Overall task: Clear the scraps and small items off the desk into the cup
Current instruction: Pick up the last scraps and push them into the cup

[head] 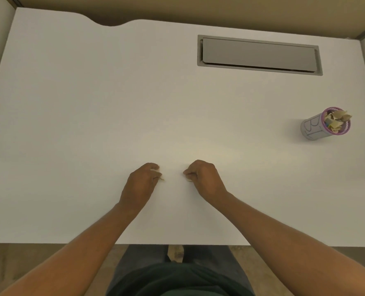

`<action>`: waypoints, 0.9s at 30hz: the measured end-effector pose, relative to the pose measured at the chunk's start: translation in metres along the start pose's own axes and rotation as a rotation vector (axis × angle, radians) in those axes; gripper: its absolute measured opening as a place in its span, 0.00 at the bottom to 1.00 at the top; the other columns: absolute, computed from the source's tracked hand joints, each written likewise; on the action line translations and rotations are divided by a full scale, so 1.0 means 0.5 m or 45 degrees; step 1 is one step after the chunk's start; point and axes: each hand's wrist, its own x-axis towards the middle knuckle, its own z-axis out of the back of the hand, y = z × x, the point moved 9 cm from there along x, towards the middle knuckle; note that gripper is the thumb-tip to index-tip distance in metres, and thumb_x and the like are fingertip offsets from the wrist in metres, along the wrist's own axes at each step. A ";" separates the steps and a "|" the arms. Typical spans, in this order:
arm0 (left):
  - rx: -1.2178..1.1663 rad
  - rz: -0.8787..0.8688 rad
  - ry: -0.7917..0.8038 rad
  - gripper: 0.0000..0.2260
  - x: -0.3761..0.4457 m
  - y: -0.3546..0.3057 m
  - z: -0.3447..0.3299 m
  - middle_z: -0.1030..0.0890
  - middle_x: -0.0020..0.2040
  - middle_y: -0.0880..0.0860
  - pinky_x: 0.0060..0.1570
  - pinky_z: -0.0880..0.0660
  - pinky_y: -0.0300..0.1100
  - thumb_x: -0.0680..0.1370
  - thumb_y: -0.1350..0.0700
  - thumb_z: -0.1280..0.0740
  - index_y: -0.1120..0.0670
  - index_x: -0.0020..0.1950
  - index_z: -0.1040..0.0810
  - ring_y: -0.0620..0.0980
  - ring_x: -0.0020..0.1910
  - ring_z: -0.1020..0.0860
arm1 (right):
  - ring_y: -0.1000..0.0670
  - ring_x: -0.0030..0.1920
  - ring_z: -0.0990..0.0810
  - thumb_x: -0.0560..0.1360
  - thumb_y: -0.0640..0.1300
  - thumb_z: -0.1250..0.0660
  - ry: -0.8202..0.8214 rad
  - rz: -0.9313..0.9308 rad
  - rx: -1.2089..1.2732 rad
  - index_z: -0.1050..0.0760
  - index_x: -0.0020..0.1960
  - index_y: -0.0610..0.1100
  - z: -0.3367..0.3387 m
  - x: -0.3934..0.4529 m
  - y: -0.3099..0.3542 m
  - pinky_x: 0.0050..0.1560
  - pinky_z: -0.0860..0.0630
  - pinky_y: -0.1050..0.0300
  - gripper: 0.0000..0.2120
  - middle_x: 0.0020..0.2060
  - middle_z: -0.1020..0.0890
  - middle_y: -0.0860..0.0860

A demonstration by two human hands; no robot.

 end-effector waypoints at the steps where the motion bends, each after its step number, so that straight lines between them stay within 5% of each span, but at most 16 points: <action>1: -0.007 -0.006 -0.008 0.06 -0.001 0.000 -0.001 0.15 0.63 0.49 0.57 0.35 0.21 0.79 0.63 0.28 0.55 0.51 0.11 0.48 0.56 0.16 | 0.47 0.50 0.16 0.77 0.30 0.35 0.010 -0.001 -0.013 0.14 0.52 0.39 0.000 -0.002 -0.001 0.56 0.19 0.49 0.12 0.50 0.15 0.47; 4: 0.050 -0.123 -0.002 0.07 0.000 -0.022 -0.007 0.13 0.59 0.54 0.61 0.31 0.29 0.77 0.67 0.26 0.58 0.50 0.11 0.54 0.57 0.15 | 0.48 0.48 0.16 0.78 0.31 0.35 0.026 0.000 -0.028 0.14 0.53 0.40 0.000 -0.008 -0.004 0.55 0.19 0.52 0.12 0.50 0.15 0.48; 7: 0.200 -0.223 0.008 0.07 0.014 -0.047 -0.008 0.12 0.48 0.57 0.51 0.21 0.45 0.73 0.69 0.24 0.59 0.46 0.13 0.59 0.47 0.13 | 0.50 0.47 0.16 0.78 0.32 0.34 0.013 0.015 -0.020 0.14 0.52 0.41 0.001 -0.014 -0.006 0.54 0.19 0.54 0.12 0.49 0.16 0.49; 12: 0.196 -0.206 0.044 0.05 0.035 -0.058 0.000 0.12 0.48 0.57 0.51 0.22 0.46 0.75 0.67 0.27 0.59 0.46 0.13 0.59 0.50 0.15 | 0.48 0.48 0.16 0.77 0.31 0.33 -0.015 0.018 0.051 0.14 0.52 0.40 0.001 -0.018 -0.001 0.55 0.18 0.52 0.11 0.49 0.15 0.47; 16: -0.065 0.164 -0.212 0.06 0.006 0.008 0.051 0.11 0.47 0.55 0.53 0.18 0.45 0.74 0.67 0.26 0.60 0.48 0.11 0.53 0.46 0.13 | 0.47 0.50 0.15 0.77 0.31 0.33 -0.039 0.046 0.106 0.14 0.52 0.40 0.001 0.001 0.034 0.55 0.18 0.51 0.11 0.50 0.15 0.47; 21: -0.430 0.561 -0.386 0.06 -0.062 0.081 0.088 0.12 0.43 0.47 0.46 0.26 0.19 0.74 0.63 0.23 0.54 0.48 0.10 0.29 0.40 0.17 | 0.48 0.48 0.16 0.77 0.35 0.32 0.091 0.164 -0.061 0.15 0.55 0.45 -0.047 0.088 0.121 0.51 0.20 0.54 0.12 0.49 0.16 0.49; 24: -0.691 0.709 -0.423 0.07 -0.065 0.098 0.093 0.12 0.38 0.41 0.47 0.24 0.24 0.74 0.62 0.22 0.49 0.45 0.10 0.34 0.41 0.15 | 0.52 0.42 0.23 0.76 0.33 0.35 0.193 0.178 -0.234 0.17 0.56 0.47 -0.086 0.119 0.140 0.39 0.30 0.62 0.15 0.44 0.22 0.54; 27: -0.930 0.803 -0.434 0.07 -0.055 0.108 0.088 0.11 0.42 0.44 0.47 0.20 0.32 0.73 0.62 0.22 0.49 0.44 0.10 0.43 0.41 0.12 | 0.48 0.41 0.28 0.76 0.35 0.37 0.255 0.221 -0.421 0.23 0.47 0.45 -0.102 0.125 0.154 0.33 0.39 0.61 0.07 0.41 0.27 0.52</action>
